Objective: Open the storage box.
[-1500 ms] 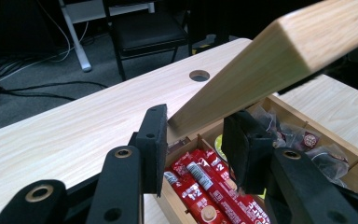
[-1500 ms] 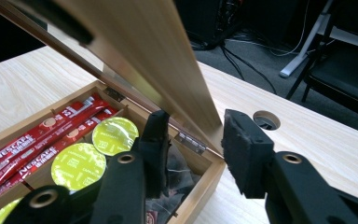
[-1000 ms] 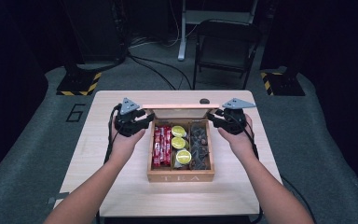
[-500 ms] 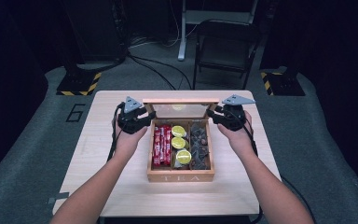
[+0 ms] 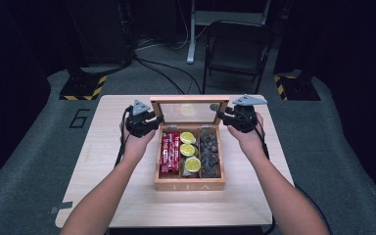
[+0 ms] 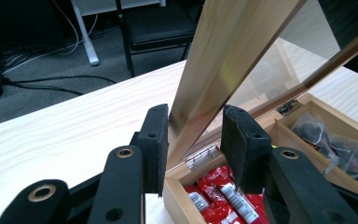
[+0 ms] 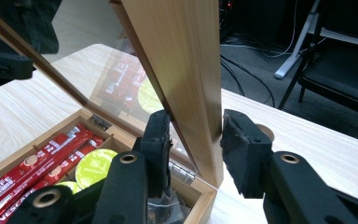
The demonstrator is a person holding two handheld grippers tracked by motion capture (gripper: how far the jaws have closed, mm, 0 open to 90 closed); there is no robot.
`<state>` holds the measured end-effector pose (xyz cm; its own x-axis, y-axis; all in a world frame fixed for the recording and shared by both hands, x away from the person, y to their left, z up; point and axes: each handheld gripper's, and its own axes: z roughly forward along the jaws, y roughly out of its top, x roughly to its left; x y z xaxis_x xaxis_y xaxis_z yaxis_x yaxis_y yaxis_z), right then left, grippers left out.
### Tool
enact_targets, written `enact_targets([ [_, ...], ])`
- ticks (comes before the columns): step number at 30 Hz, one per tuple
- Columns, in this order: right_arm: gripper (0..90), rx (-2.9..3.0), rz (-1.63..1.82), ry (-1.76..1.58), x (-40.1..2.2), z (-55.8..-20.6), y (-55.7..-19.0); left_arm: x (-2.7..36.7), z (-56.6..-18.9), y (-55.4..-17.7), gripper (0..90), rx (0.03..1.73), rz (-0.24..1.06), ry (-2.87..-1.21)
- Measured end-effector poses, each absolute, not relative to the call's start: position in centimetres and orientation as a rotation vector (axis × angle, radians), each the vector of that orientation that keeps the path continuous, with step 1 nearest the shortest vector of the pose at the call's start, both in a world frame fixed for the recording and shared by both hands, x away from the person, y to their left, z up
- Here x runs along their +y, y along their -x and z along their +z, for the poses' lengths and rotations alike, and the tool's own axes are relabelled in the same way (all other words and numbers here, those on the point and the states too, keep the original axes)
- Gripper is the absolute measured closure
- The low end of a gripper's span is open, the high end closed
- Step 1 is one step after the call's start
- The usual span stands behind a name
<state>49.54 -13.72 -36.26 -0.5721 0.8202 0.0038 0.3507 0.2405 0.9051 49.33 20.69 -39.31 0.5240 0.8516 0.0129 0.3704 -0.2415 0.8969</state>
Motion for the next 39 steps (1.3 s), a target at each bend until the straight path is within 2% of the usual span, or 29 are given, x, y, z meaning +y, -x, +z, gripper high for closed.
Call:
enact_targets([
  [17, 61.2, 2.024, 1.308, -1.08, -13.6, -36.2, -50.4, 20.6, -40.3, -50.9, 62.8, 1.07, 0.603, -1.814],
  [23, 57.0, 2.04, 1.28, -1.069, -13.4, -36.8, -50.9, 20.6, -40.3, -51.1, 63.1, 1.074, 0.605, -1.812],
  [39, 54.5, 2.095, 1.262, -1.107, -13.4, -39.3, -52.7, 20.7, -40.4, -51.9, 63.3, 1.1, 0.58, -1.788],
])
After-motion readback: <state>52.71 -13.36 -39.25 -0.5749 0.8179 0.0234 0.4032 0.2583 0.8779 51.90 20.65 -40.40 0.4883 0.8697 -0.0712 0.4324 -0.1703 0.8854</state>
